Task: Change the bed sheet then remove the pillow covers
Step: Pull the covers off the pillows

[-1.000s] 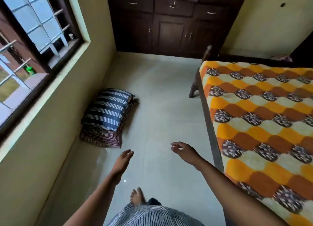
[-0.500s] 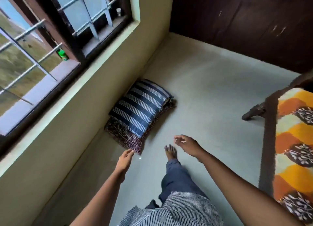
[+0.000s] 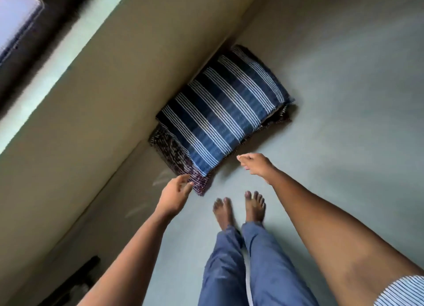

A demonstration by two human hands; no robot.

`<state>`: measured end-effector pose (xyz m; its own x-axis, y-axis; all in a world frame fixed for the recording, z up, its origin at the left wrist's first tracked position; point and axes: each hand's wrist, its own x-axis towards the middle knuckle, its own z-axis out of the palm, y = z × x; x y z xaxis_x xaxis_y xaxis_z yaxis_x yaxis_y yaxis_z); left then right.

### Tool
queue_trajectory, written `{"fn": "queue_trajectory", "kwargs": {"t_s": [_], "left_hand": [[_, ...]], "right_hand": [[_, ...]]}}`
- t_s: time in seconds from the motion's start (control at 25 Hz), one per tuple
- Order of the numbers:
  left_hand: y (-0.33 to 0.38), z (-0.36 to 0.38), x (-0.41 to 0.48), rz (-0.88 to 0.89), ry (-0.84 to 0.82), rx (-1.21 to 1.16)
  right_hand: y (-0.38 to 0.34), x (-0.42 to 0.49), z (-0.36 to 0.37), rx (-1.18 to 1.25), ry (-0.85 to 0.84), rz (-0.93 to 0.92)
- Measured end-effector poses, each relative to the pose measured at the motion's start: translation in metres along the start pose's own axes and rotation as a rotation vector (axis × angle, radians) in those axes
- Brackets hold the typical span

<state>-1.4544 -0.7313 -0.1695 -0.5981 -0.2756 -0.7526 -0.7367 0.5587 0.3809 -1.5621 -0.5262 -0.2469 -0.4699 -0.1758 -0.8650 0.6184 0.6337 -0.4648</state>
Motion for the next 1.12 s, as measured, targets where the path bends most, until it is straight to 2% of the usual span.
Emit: {"fn": "queue_trajectory", "kwargs": {"t_s": [0.2,0.32,0.44,0.52,0.68,0.76,0.88,0.96,1.12], "left_hand": [[-0.023,0.041,0.12,0.011,0.014,0.051],[-0.035,0.064,0.153,0.04,0.018,0.055],[-0.044,0.068,0.154,0.075,0.058,0.004],[-0.04,0.058,0.141,0.081,0.088,-0.058],[-0.007,0.018,0.088,0.135,0.083,-0.104],[0.017,-0.004,0.05,0.177,0.068,-0.111],[0.043,-0.032,-0.006,0.246,0.076,-0.142],[0.054,-0.045,-0.043,0.268,0.081,-0.178],[0.052,-0.055,-0.12,0.377,0.102,-0.137]], "right_hand": [[0.027,0.138,0.059,0.386,-0.018,0.311],[0.01,0.194,0.084,0.699,0.001,0.376],[0.0,0.216,0.089,0.66,0.172,0.351],[-0.003,0.2,0.084,0.543,0.281,0.274],[-0.032,0.116,0.034,0.351,0.374,0.128],[-0.052,0.06,-0.005,0.099,0.375,0.11],[-0.078,-0.044,-0.041,-0.451,0.336,0.124],[-0.084,-0.106,-0.048,-0.786,0.277,0.054],[-0.082,-0.198,-0.061,-1.135,0.232,-0.17]]}}
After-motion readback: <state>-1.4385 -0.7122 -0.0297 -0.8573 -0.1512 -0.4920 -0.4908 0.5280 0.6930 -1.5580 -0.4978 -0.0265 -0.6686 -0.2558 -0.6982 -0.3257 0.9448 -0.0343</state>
